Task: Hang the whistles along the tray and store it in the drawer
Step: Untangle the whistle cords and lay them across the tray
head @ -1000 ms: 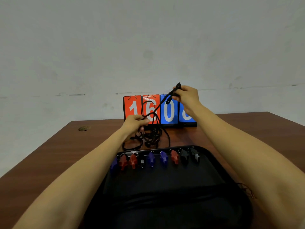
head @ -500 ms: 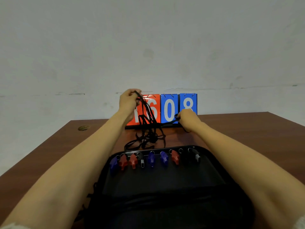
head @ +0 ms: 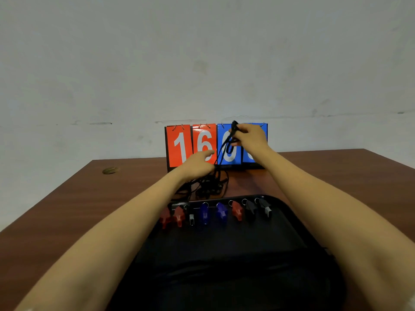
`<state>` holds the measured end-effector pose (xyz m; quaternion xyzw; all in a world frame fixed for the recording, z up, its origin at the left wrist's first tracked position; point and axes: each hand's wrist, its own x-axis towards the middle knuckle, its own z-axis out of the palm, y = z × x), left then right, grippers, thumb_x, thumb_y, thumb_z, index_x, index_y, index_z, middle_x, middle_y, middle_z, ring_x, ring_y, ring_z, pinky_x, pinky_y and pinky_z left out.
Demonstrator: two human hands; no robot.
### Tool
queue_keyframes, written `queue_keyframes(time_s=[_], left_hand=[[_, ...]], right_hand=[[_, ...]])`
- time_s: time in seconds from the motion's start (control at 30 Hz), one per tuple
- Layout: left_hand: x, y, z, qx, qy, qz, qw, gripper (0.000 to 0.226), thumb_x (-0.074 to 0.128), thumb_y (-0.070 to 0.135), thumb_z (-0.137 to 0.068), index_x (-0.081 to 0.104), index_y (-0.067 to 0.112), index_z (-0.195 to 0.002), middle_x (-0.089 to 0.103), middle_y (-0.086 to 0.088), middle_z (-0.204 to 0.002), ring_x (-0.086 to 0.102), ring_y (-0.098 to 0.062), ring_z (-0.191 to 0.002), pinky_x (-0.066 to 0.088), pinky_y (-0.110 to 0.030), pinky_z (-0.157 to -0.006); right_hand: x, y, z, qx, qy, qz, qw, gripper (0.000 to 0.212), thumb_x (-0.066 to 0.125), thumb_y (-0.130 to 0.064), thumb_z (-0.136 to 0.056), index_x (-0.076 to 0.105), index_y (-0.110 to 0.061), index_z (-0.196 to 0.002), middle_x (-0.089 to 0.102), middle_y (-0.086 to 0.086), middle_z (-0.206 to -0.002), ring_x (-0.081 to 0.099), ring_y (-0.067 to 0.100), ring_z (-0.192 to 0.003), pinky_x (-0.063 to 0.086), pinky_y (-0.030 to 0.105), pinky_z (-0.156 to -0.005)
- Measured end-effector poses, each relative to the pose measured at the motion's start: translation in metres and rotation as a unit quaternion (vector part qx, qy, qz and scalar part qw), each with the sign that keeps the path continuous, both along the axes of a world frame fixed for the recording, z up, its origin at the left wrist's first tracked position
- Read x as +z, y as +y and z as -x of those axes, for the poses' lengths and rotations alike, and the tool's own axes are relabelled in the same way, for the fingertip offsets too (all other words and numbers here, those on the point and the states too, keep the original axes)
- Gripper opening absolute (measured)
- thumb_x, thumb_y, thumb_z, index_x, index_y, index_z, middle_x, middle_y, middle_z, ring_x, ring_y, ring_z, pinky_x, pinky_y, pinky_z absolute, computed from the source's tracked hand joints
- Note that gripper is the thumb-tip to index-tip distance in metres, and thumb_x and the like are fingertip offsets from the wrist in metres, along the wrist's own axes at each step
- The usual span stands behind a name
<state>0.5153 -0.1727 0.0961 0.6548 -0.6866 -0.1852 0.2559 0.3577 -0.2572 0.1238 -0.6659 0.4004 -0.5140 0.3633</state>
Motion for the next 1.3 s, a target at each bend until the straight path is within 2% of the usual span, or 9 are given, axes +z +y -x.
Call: queue_keyframes(time_s=[0.13, 0.23, 0.33, 0.43, 0.57, 0.7, 0.87, 1.13, 1.3], left_hand=[[-0.005, -0.009, 0.001, 0.007, -0.050, 0.029, 0.998, 0.039, 0.059, 0.031, -0.091, 0.059, 0.005, -0.121, 0.064, -0.014, -0.109, 0.060, -0.025, -0.094, 0.043, -0.027, -0.077], [-0.006, -0.009, -0.008, 0.012, -0.004, 0.085, 0.996, 0.023, 0.060, 0.024, -0.091, 0.068, 0.002, -0.094, 0.059, -0.003, -0.067, 0.051, -0.016, -0.058, 0.036, -0.021, -0.055], [0.006, -0.002, -0.009, -0.014, 0.051, 0.151, 0.987, 0.016, 0.060, 0.021, -0.091, 0.066, 0.007, -0.096, 0.063, 0.000, -0.066, 0.055, -0.006, -0.055, 0.041, -0.013, -0.056], [0.027, 0.002, -0.009, 0.003, 0.188, 0.235, 0.954, 0.012, 0.057, 0.018, -0.092, 0.065, 0.008, -0.093, 0.066, -0.002, -0.070, 0.059, -0.001, -0.054, 0.046, -0.009, -0.061], [0.029, -0.003, -0.023, 0.109, 0.246, 0.274, 0.923, 0.019, 0.047, 0.020, -0.097, 0.061, 0.008, -0.092, 0.062, -0.002, -0.074, 0.056, -0.012, -0.062, 0.046, -0.023, -0.065], [0.006, -0.006, -0.033, 0.187, 0.309, 0.220, 0.906, 0.020, 0.034, 0.021, -0.100, 0.049, 0.009, -0.095, 0.051, -0.005, -0.081, 0.046, -0.015, -0.061, 0.044, -0.029, -0.061], [0.003, -0.007, -0.032, 0.150, 0.444, 0.126, 0.874, 0.021, 0.033, 0.020, -0.101, 0.047, 0.006, -0.109, 0.060, -0.011, -0.104, 0.066, -0.019, -0.082, 0.052, -0.026, -0.060], [-0.003, -0.006, -0.031, 0.120, 0.233, 0.108, 0.959, 0.020, 0.044, 0.022, -0.097, 0.052, 0.015, -0.080, 0.050, -0.003, -0.073, 0.049, -0.019, -0.067, 0.048, -0.040, -0.076], [-0.002, 0.004, -0.028, 0.113, 0.087, 0.026, 0.989, 0.040, 0.037, -0.004, -0.090, 0.048, 0.004, -0.128, 0.052, -0.012, -0.103, 0.047, -0.014, -0.069, 0.038, -0.023, -0.059]], right_hand=[[0.016, 0.003, -0.002, 0.004, -0.056, 0.022, 0.998, 0.018, 0.056, -0.003, -0.092, 0.067, 0.001, -0.106, 0.066, 0.004, -0.088, 0.067, 0.013, -0.070, 0.060, 0.029, -0.076], [0.017, -0.003, 0.004, -0.011, -0.041, 0.031, 0.999, 0.018, 0.056, -0.002, -0.091, 0.068, 0.002, -0.103, 0.067, 0.009, -0.090, 0.068, 0.017, -0.070, 0.060, 0.031, -0.075], [0.004, -0.009, 0.011, -0.051, 0.161, 0.066, 0.983, 0.022, 0.051, -0.001, -0.091, 0.068, 0.002, -0.104, 0.069, 0.019, -0.097, 0.069, 0.032, -0.083, 0.057, 0.036, -0.079], [-0.018, -0.015, 0.020, -0.102, 0.389, 0.093, 0.911, 0.027, 0.050, -0.008, -0.095, 0.065, -0.003, -0.118, 0.066, 0.019, -0.107, 0.062, 0.034, -0.090, 0.051, 0.036, -0.077], [-0.039, -0.022, 0.030, -0.139, 0.435, 0.058, 0.888, 0.021, 0.052, -0.005, -0.093, 0.067, 0.002, -0.106, 0.067, 0.020, -0.094, 0.052, 0.026, -0.070, 0.045, 0.031, -0.058], [-0.040, -0.021, 0.032, -0.157, 0.436, 0.040, 0.885, 0.019, 0.052, -0.002, -0.092, 0.065, 0.002, -0.104, 0.066, 0.019, -0.095, 0.052, 0.026, -0.072, 0.046, 0.033, -0.064], [-0.025, -0.004, 0.014, -0.039, 0.225, -0.049, 0.972, 0.009, 0.057, -0.009, -0.092, 0.062, -0.002, -0.094, 0.062, 0.012, -0.081, 0.063, 0.023, -0.061, 0.057, 0.029, -0.061], [0.023, 0.031, -0.013, 0.127, -0.042, -0.127, 0.983, 0.016, 0.048, -0.008, -0.097, 0.059, -0.004, -0.086, 0.060, 0.006, -0.075, 0.063, 0.009, -0.051, 0.053, 0.017, -0.050], [0.029, 0.029, -0.021, 0.135, -0.116, -0.156, 0.972, 0.013, 0.043, -0.006, -0.097, 0.054, -0.002, -0.092, 0.057, 0.011, -0.082, 0.061, 0.020, -0.073, 0.060, 0.028, -0.066]])
